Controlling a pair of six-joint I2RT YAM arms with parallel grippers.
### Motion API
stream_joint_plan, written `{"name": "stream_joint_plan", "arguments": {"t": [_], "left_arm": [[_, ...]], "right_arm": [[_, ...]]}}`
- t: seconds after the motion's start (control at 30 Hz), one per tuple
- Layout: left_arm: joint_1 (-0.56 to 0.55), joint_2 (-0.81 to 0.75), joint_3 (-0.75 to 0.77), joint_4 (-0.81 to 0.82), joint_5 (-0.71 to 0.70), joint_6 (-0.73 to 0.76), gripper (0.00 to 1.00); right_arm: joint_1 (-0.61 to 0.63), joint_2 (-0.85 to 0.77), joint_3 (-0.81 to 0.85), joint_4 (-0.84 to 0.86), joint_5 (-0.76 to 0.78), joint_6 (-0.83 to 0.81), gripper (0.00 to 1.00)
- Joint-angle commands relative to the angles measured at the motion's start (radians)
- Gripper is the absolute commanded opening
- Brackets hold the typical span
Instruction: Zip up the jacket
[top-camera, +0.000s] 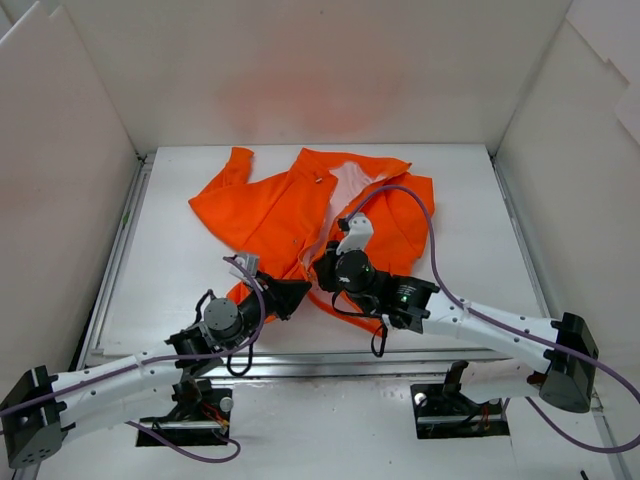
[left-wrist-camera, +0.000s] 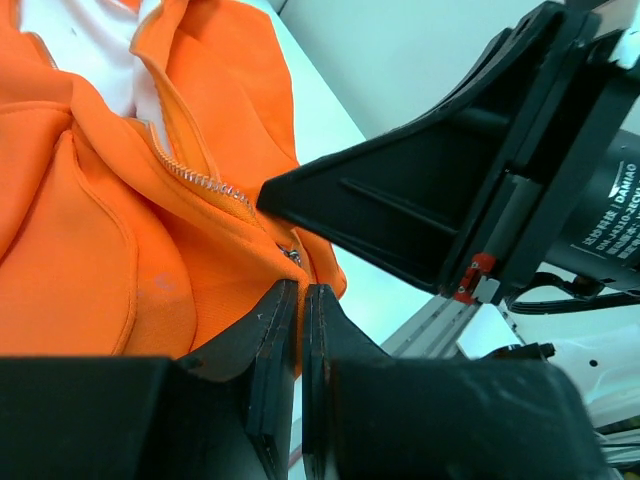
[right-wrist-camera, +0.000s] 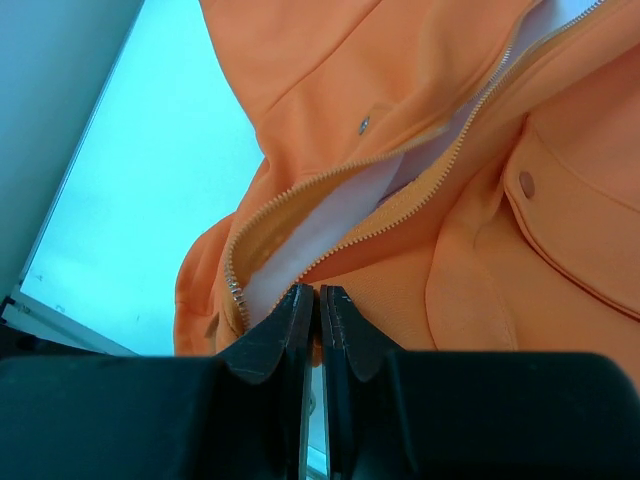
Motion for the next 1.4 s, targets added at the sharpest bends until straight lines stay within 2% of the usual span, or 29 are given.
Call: {"name": "stream_joint_plan", "arguments": {"t": [0.0, 0.23, 0.37, 0.53, 0.77, 0.83, 1.0, 1.03, 1.1, 1.13, 1.23, 1.33, 1.37], "left_arm": [[-0.017, -0.011, -0.002, 0.085, 0.126, -0.097, 0.00], [-0.017, 0.005, -0.022, 0.070, 0.066, -0.125, 0.00], [-0.017, 0.020, 0.013, 0.071, 0.104, -0.122, 0.00], [-0.017, 0.008, 0.056, 0.036, 0.169, -0.130, 0.00], [-0.017, 0.013, 0.010, 0.004, 0.158, -0.180, 0.00], [-0.017, 0.005, -0.008, 0.002, 0.149, -0.191, 0.00], [-0.017, -0.041, 0.005, -0.065, 0.137, -0.184, 0.00], [-0.017, -0.047, 0.011, -0.079, 0.140, -0.182, 0.00], [-0.017, -0.066, 0.014, -0.113, 0.147, -0.185, 0.00], [-0.017, -0.069, 0.027, -0.130, 0.150, -0.190, 0.00], [-0.017, -0.076, 0.074, -0.216, 0.202, -0.185, 0.00], [-0.017, -0.081, 0.109, -0.282, 0.242, -0.177, 0.00], [-0.017, -0.087, 0.116, -0.298, 0.251, -0.180, 0.00]], "right_arm": [[-0.018, -0.024, 0.065, 0.125, 0.023, -0.019, 0.00], [-0.016, -0.049, 0.091, 0.136, -0.007, -0.022, 0.00], [-0.032, -0.049, 0.083, 0.119, 0.007, -0.023, 0.00], [-0.092, 0.058, 0.120, 0.120, -0.044, -0.019, 0.00], [-0.119, 0.052, 0.187, 0.120, -0.070, -0.034, 0.00], [-0.115, 0.036, 0.168, 0.116, -0.084, -0.033, 0.00], [-0.112, -0.079, -0.002, 0.104, -0.127, 0.032, 0.00], [-0.110, -0.099, -0.019, 0.094, -0.128, 0.036, 0.18], [-0.093, -0.173, -0.056, 0.050, -0.122, 0.027, 0.35], [-0.089, -0.196, -0.061, 0.029, -0.116, 0.023, 0.47], [-0.079, -0.280, -0.047, -0.088, -0.121, -0.028, 0.60], [-0.052, -0.340, -0.035, -0.172, -0.151, -0.110, 0.61], [-0.041, -0.348, -0.026, -0.198, -0.188, -0.132, 0.54]]}}
